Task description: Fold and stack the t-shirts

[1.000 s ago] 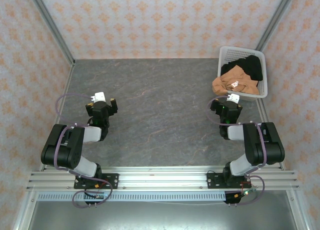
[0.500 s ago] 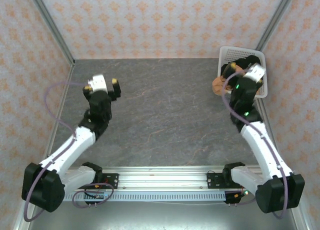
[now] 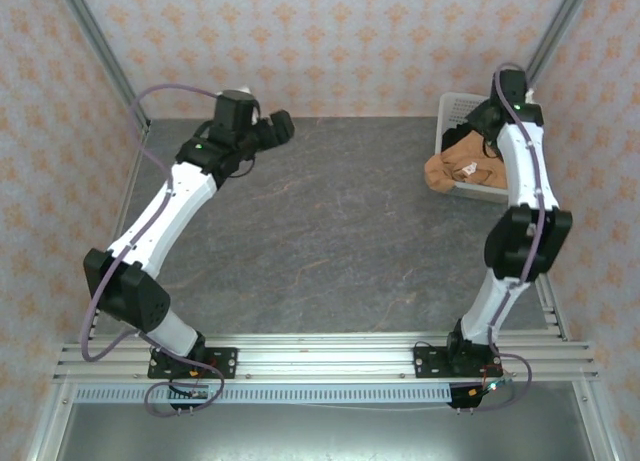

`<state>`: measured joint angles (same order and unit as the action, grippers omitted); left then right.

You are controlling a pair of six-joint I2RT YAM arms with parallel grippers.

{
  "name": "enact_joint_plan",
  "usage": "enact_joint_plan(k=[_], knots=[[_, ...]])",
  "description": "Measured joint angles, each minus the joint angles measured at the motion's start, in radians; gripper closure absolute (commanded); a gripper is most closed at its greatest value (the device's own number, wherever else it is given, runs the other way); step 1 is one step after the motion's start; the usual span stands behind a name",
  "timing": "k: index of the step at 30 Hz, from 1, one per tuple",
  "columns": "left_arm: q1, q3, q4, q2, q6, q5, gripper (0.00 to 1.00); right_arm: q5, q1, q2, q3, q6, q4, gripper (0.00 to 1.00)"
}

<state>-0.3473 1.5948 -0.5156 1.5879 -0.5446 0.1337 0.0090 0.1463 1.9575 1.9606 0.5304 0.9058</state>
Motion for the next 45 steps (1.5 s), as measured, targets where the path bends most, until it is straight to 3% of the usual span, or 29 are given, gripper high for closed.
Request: enact_joint_plan(k=[8,10,14,15,19,27,33,45], knots=[[-0.092,0.002,-0.052,0.012,-0.030,0.113,0.24,-0.153,0.018,0.254,0.140,-0.001,0.183,0.31],[-0.104,0.002,-0.054,0.012,-0.036,0.122,0.27,-0.168,0.018,0.275,0.149,0.002,0.189,0.44],[-0.109,0.002,-0.058,0.011,-0.045,0.129,0.35,-0.183,0.018,0.286,0.149,0.016,0.194,0.93],[-0.109,0.002,-0.059,0.011,-0.048,0.129,0.36,-0.181,0.018,0.284,0.147,0.020,0.190,1.00],[-0.109,0.002,-0.071,0.011,-0.051,0.128,0.43,-0.142,0.018,0.213,0.053,0.037,0.119,1.00],[-0.109,0.018,-0.099,0.010,-0.058,0.085,0.55,0.067,-0.061,-0.151,-0.042,0.013,-0.036,1.00],[-0.108,0.064,-0.155,0.006,-0.057,-0.021,0.58,0.192,-0.274,-0.376,0.018,-0.070,-0.145,1.00],[-0.024,0.050,-0.269,-0.121,-0.080,-0.245,0.57,0.257,-0.708,-0.355,0.389,-0.269,-0.201,1.00]])
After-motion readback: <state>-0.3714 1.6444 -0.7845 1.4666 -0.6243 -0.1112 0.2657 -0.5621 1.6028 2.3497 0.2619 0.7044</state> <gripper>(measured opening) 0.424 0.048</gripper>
